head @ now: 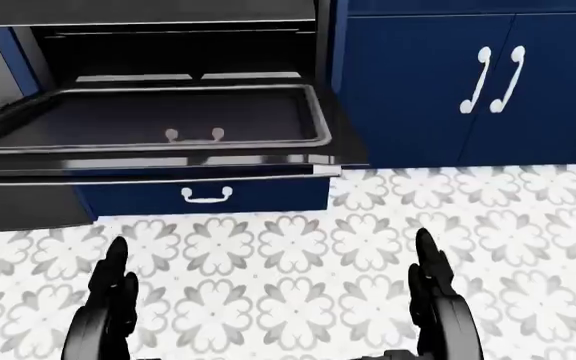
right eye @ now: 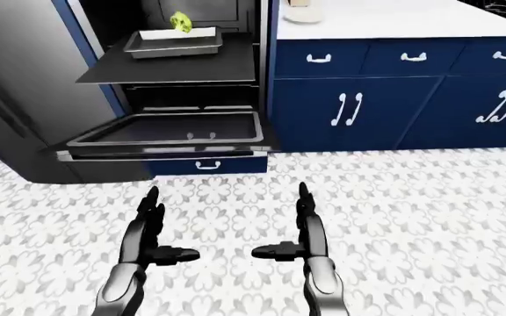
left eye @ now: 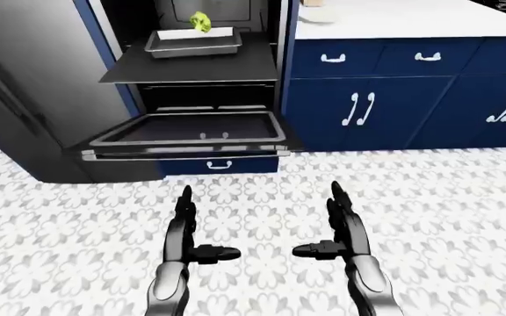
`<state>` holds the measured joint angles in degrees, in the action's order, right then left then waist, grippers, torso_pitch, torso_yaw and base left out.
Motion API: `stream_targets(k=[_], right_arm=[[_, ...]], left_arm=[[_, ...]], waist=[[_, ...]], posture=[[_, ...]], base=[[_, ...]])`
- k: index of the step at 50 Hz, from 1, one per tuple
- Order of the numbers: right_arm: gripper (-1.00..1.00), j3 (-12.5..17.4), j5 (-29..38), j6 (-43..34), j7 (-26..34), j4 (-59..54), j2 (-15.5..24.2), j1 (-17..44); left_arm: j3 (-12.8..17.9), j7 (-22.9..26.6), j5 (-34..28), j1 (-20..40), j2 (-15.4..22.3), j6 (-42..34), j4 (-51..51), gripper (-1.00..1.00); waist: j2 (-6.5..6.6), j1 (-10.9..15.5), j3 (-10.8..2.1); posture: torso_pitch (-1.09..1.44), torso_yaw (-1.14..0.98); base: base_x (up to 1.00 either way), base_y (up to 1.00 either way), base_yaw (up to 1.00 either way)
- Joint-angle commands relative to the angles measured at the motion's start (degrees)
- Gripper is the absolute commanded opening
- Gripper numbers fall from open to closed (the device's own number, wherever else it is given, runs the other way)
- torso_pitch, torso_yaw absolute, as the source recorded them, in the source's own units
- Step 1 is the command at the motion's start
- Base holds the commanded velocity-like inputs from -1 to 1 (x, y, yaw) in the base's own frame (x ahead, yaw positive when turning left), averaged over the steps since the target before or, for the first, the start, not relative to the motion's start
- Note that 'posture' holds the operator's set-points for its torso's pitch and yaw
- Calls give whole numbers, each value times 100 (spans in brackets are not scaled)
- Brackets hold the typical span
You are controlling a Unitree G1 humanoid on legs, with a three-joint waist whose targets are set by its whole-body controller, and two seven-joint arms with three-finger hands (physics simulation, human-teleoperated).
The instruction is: Pick the broccoli from the top rack in the oven and place it on the plate on the counter.
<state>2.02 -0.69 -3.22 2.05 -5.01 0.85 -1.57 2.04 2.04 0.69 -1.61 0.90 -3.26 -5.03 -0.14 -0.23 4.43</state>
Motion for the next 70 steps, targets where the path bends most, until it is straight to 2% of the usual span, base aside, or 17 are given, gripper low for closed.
stream_targets(k=[1,3,5,8,28,29,31,39,45,48,51,59,60,61,62,67,70], right_arm=[[100,-27,192,181,-98,536,67,268],[100,10,207,71,-94,634,74,317],[100,-2,217,26,-85,737,56,296],[100,26,229,76,-115,627,52,324],[100,249,264,-1624,-52,2358,251,895],[100,278,253,-1737,-32,2426,277,977],[100,284,249,-1967,-17,2655,286,1039],[100,246,249,-2142,28,2905,270,1070],[100,229,304,-2406,58,3086,306,1255],[100,263,322,-2532,102,3198,340,1336],[100,280,332,-2625,139,3289,371,1391],[100,169,514,-2815,206,3413,388,1676],[100,151,536,-2779,221,3386,382,1684],[100,148,549,-2805,239,3411,379,1708],[100,136,580,-2819,250,3419,382,1732],[100,106,641,-3042,351,3628,379,1847],[100,102,652,-3135,412,3748,379,1866]], left_arm=[[35,67,140,248,38,10,751,100],[-51,177,242,42,7,-416,1361,100],[-18,163,244,114,10,-469,1339,100],[-19,199,264,141,16,-594,1346,100],[353,12,484,1325,300,-2926,3039,100],[374,-24,518,1407,326,-3150,3229,100],[404,-72,568,1542,367,-3428,3451,100],[412,-114,640,1631,420,-3785,3807,100],[500,-102,699,1759,491,-4003,3955,100],[557,-133,759,1877,537,-4249,4130,100],[591,-158,794,1996,585,-4361,4169,100],[713,-212,928,2158,711,-4541,4244,100],[740,-222,960,2201,730,-4627,4302,100],[764,-225,979,2244,755,-4656,4299,100],[785,-239,1006,2262,771,-4725,4358,100],[795,-253,1046,2239,807,-4735,4402,100],[834,-270,1082,2283,832,-4838,4480,100]], waist=[[-45,-12,-5],[1,51,-374],[-43,32,-96],[-44,65,-422],[-23,55,-532],[7,53,-683],[33,53,-255],[368,164,-322],[39,345,-318],[-480,315,-483],[-388,210,-255],[-118,126,-208],[-18,247,-255],[348,375,-310],[62,311,-111],[268,438,-333],[-157,409,-318]], posture=[[0,0],[0,0],[0,0],[0,0],[0,0],[0,0],[0,0],[0,0],[0,0],[0,0],[0,0],[0,0],[0,0],[0,0],[0,0],[0,0],[0,0]], base=[[0,0,0],[0,0,0],[0,0,0],[0,0,0],[0,0,0],[32,0,0],[38,-12,0],[38,-70,0],[37,-89,0],[38,-89,0],[38,-88,0],[39,-67,0],[48,-38,0],[49,-37,0],[51,-37,0],[56,-36,0],[58,-31,0]])
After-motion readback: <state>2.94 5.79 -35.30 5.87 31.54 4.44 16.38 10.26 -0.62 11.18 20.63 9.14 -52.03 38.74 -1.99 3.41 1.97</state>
